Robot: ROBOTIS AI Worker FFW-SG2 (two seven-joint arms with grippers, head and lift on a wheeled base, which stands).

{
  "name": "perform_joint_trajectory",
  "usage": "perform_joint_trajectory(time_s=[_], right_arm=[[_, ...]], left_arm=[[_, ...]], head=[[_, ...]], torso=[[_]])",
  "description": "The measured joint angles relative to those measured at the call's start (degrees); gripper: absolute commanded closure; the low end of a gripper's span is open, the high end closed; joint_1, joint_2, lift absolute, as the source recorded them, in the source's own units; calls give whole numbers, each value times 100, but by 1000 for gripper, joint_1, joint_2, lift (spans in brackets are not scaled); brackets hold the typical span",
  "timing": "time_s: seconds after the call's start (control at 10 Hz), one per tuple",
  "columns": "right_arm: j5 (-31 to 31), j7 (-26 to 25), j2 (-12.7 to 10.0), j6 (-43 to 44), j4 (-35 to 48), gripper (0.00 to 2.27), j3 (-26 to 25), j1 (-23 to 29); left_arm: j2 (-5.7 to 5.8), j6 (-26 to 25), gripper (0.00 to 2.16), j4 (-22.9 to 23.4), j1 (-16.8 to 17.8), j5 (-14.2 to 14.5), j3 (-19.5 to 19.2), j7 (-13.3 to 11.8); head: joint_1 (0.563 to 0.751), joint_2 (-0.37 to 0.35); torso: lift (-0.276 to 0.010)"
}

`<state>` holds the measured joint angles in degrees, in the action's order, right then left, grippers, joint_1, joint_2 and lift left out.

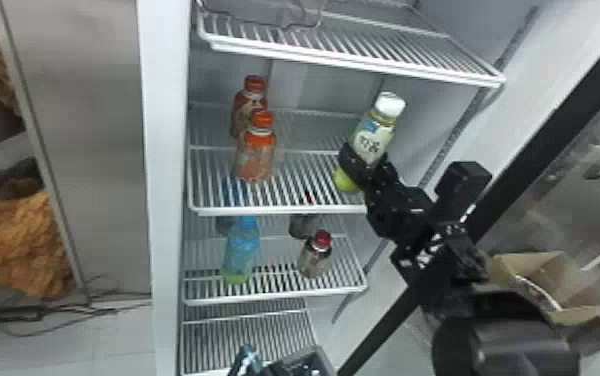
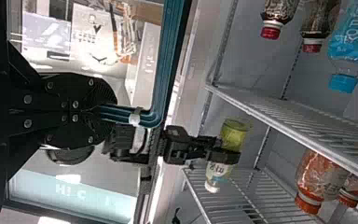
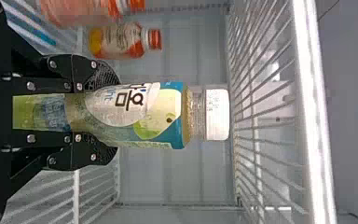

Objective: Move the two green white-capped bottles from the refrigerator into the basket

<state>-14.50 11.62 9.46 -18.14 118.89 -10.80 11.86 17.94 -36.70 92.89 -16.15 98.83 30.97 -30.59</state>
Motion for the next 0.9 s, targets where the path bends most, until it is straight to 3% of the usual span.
perform_joint_trajectory(time_s=[0.3,0.6,0.9], right_arm=[[-362,174,-51,-545,1090,1024,-119,804],[-545,346,-244,-1382,2350,1024,-326,1665],[-678,627,-436,-2254,3024,1024,-628,2325]], left_arm=[[7,-7,1216,0,-1,-9,4,0],[-1,-4,1214,0,-13,-8,-23,1],[-1,-13,1214,0,6,-12,-23,1]], head=[[695,-350],[695,-350],[695,-350]], torso=[[-4],[-4],[-4]])
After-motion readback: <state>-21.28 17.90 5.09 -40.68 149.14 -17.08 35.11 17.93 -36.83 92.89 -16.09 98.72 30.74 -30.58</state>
